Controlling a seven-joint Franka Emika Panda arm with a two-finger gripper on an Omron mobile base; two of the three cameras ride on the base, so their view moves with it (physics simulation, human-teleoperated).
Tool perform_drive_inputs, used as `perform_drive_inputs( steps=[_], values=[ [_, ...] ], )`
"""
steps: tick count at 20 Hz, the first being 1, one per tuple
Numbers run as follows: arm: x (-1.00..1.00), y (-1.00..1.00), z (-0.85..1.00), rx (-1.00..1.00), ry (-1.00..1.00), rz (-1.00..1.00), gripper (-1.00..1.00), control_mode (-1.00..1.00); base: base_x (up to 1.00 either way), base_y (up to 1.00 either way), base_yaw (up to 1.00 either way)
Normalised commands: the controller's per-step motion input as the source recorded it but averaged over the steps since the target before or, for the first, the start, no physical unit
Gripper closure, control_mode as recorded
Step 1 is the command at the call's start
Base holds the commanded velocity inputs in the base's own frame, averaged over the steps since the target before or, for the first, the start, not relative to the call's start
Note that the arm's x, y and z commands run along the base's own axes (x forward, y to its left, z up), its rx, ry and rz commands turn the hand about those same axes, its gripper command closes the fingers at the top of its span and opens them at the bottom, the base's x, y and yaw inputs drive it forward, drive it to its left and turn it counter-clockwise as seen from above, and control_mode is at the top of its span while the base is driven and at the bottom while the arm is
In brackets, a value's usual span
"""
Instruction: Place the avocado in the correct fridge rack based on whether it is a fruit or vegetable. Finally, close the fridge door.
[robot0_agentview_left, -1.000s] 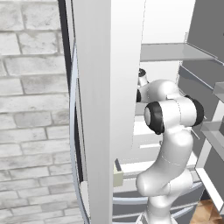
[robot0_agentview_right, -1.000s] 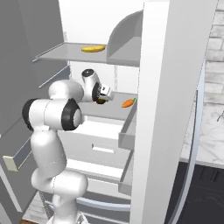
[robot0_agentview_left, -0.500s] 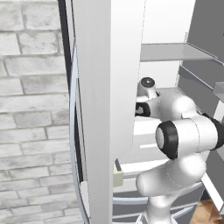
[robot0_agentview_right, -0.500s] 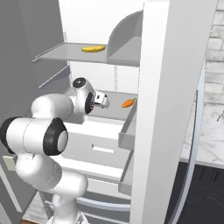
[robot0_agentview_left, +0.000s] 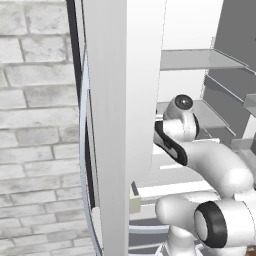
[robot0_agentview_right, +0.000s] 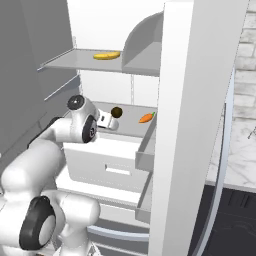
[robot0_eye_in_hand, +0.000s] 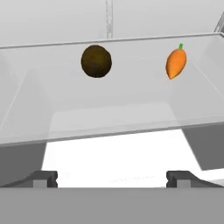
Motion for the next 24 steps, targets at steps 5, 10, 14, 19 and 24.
perform_drive_inputs(
  steps=[5,10,14,19,24],
  values=[
    [-1.00,0.00,0.04,0.00,-0.10,0.00,-1.00,-1.00,0.00,0.00,0.00],
    [-1.00,0.00,0.05,0.00,-0.12,0.00,-1.00,-1.00,0.00,0.00,0.00],
    [-1.00,0.00,0.13,0.00,-0.08,0.00,-1.00,-1.00,0.00,0.00,0.00],
    [-0.98,0.00,0.20,0.00,-0.02,0.00,-1.00,-1.00,0.00,0.00,0.00],
    [-0.34,0.06,-0.03,-0.01,0.01,0.00,-1.00,-1.00,0.00,0.00,0.00]
  ],
)
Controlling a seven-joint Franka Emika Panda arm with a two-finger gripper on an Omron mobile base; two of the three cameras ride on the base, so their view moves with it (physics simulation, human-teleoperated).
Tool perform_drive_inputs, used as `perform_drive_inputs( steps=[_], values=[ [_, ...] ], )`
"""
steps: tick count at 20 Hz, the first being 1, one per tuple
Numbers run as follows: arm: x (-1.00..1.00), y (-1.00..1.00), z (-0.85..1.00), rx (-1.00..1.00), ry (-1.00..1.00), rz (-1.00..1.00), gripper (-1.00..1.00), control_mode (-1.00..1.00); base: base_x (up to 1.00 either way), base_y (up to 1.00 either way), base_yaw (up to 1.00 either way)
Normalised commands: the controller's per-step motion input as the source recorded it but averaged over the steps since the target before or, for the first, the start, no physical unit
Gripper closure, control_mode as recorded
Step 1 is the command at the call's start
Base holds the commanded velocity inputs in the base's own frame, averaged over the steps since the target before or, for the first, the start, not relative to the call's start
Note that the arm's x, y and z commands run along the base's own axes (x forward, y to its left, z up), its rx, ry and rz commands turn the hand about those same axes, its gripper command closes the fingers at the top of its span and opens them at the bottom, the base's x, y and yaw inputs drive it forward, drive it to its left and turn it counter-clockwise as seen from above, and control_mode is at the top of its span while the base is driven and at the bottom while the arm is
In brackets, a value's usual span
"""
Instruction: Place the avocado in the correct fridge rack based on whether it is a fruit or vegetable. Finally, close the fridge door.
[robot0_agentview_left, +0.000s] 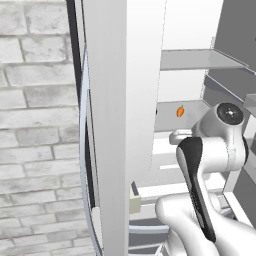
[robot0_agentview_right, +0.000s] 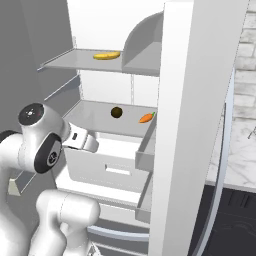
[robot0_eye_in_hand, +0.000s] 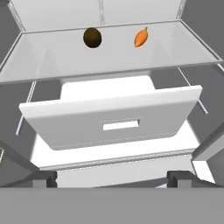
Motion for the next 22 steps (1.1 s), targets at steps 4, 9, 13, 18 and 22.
perform_drive_inputs(
  steps=[4,9,13,18,22],
  values=[
    [0.00,0.01,-0.15,-0.02,0.03,0.01,-1.00,-1.00,0.00,0.00,0.00],
    [0.00,0.00,-0.21,-0.02,0.00,0.00,-1.00,-1.00,0.00,0.00,0.00],
    [-0.59,-0.06,-0.04,0.00,-0.09,0.00,-1.00,-1.00,0.00,0.00,0.00],
    [0.00,0.00,0.00,0.00,0.00,0.00,-1.00,1.00,-1.00,-0.04,0.00],
    [0.00,0.00,0.00,0.00,0.00,0.00,-1.00,1.00,-0.85,0.00,0.00]
  ],
)
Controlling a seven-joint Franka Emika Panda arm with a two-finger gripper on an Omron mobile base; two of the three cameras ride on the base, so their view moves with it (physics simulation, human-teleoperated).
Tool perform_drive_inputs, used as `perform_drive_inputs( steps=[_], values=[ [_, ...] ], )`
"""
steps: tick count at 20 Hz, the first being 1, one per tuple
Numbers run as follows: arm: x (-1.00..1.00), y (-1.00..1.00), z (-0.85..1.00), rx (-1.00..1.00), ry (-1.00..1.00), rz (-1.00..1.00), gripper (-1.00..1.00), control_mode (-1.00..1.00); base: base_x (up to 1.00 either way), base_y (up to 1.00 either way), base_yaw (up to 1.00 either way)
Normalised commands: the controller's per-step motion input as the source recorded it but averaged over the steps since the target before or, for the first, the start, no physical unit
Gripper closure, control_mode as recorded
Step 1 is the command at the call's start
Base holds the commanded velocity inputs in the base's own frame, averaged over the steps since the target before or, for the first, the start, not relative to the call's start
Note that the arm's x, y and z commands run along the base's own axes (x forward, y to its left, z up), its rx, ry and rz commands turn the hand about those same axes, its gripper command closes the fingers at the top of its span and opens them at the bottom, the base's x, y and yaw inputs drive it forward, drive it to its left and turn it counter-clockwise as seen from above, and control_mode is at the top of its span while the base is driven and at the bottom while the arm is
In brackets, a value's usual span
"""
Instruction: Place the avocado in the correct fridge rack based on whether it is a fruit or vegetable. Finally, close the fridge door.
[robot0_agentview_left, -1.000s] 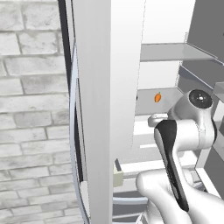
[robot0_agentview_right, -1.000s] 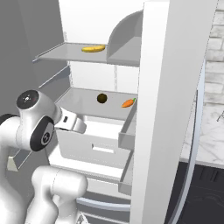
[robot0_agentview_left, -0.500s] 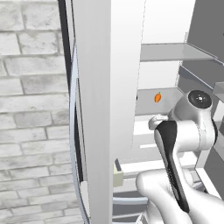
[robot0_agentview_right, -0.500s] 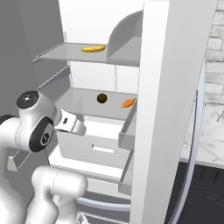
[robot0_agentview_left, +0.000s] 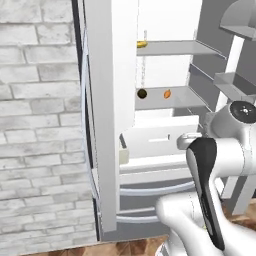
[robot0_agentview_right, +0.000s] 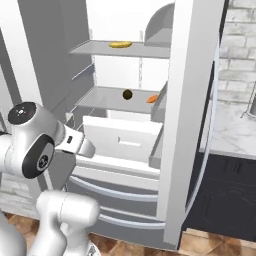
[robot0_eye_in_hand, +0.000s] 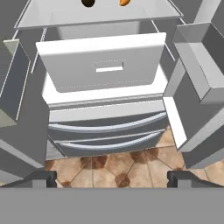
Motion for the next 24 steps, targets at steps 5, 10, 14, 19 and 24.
perform_drive_inputs(
  steps=[5,10,14,19,24],
  values=[
    [0.00,0.00,0.00,0.00,0.00,0.00,-1.00,1.00,-0.25,-0.05,-0.01],
    [0.00,0.00,0.00,0.00,0.00,0.00,-1.00,1.00,-0.46,-0.08,-0.03],
    [0.00,0.00,0.00,0.00,0.00,0.00,-1.00,1.00,-0.42,-0.09,-0.02],
    [0.00,0.00,0.00,0.00,0.00,0.00,-1.00,1.00,-0.02,0.00,0.00],
    [0.00,0.00,0.00,0.00,0.00,0.00,-1.00,-1.00,0.00,0.00,0.00]
  ],
)
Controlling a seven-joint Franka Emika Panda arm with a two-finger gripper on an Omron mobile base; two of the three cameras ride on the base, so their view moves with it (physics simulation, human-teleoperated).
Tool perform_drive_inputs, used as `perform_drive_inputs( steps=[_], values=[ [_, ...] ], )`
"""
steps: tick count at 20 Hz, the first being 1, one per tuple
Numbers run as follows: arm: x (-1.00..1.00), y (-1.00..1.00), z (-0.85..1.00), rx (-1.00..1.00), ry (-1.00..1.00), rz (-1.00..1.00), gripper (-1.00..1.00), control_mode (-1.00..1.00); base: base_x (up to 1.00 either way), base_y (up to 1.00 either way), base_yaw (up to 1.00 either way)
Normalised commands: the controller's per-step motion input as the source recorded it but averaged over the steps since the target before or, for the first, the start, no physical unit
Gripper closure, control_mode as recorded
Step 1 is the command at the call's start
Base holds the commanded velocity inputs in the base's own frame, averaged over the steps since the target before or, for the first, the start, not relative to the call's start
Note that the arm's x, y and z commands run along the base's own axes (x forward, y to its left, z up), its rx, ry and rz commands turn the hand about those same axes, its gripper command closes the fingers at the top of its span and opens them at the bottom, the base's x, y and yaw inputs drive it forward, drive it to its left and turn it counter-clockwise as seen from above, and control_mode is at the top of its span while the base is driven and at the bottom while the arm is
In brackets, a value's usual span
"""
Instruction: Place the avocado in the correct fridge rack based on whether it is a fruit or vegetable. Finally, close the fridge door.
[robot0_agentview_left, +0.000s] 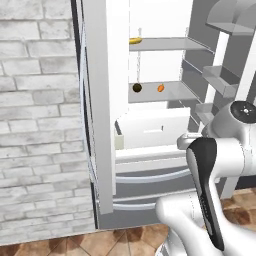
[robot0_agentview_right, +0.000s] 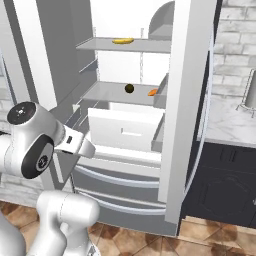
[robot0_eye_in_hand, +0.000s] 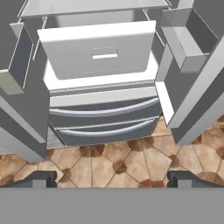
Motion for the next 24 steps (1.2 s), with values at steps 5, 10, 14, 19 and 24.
perform_drive_inputs(
  steps=[5,10,14,19,24],
  values=[
    [-0.72,0.07,0.12,-0.03,-0.22,0.06,-1.00,-1.00,0.00,0.00,0.00],
    [-0.99,0.81,0.50,-0.28,-0.28,0.12,-1.00,-1.00,0.00,0.00,0.00],
    [-0.69,1.00,0.37,-0.39,-0.18,0.14,-1.00,-1.00,0.00,0.00,0.00],
    [-0.25,1.00,0.13,-0.48,-0.14,0.16,-1.00,-1.00,0.00,0.00,0.00],
    [0.11,1.00,-0.07,-0.45,0.01,0.12,-1.00,-1.00,0.00,0.00,0.00]
  ],
)
